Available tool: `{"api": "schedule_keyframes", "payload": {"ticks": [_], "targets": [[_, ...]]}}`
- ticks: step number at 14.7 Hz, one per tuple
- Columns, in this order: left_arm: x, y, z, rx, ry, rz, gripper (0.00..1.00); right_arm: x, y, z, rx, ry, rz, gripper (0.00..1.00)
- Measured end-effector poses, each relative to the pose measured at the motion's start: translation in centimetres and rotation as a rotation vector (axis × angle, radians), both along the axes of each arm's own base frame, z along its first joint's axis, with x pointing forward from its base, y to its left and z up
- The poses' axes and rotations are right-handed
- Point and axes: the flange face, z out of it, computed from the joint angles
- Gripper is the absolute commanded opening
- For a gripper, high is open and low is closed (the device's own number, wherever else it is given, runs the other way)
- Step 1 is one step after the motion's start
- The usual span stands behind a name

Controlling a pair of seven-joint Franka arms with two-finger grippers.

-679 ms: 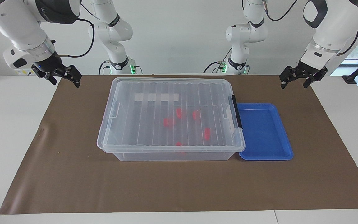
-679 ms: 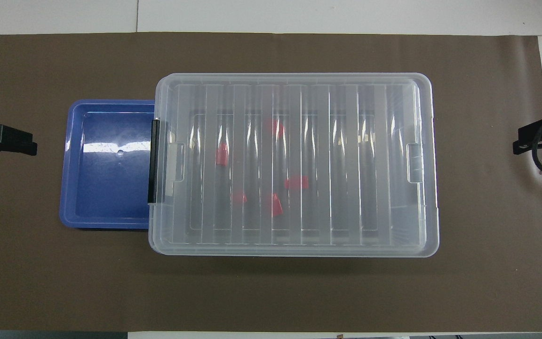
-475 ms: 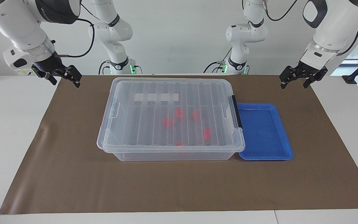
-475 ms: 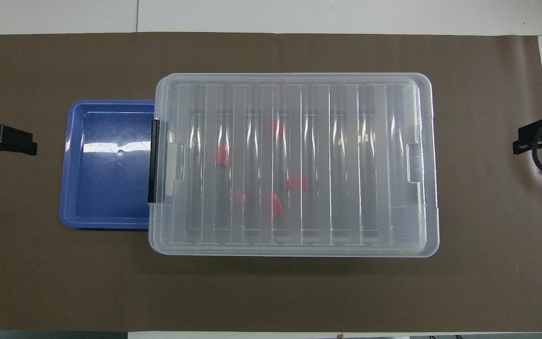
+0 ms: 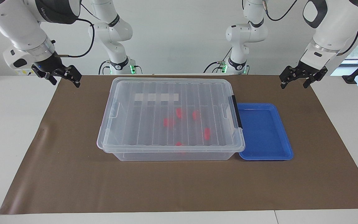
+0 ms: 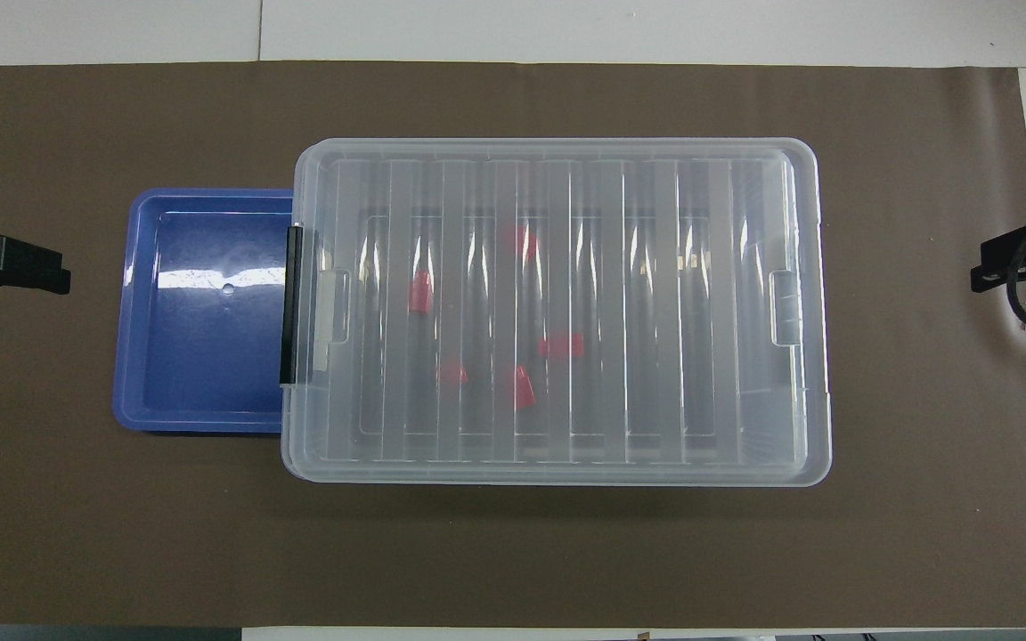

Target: Place red block in blue tray from box

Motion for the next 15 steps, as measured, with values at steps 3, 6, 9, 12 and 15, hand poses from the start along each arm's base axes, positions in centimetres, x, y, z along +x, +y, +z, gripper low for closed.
{"api": "schedule_keyframes", "payload": {"ticks": [3,6,9,12,15], "targets": [[0.0,0.0,0.0,0.000,0.000,0.000,1.00,0.0,0.0,-0.3,0.002,0.003,-0.001,1.00],[0.0,0.0,0.0,0.000,0.000,0.000,1.00,1.2,0.6,-1.3,0.013,-0.086,0.008,1.00],[0.0,0.0,0.0,0.000,0.000,0.000,1.00,1.7,3.8,-4.4,0.018,-0.151,0.063,1.00],[0.0,0.0,0.0,0.000,0.000,0.000,1.00,1.5,7.0,-7.6,0.022,-0.151,0.082,1.00],[0.0,0.0,0.0,0.000,0.000,0.000,1.00,1.9,8.0,-10.2,0.019,-0.144,0.091,1.00]]}}
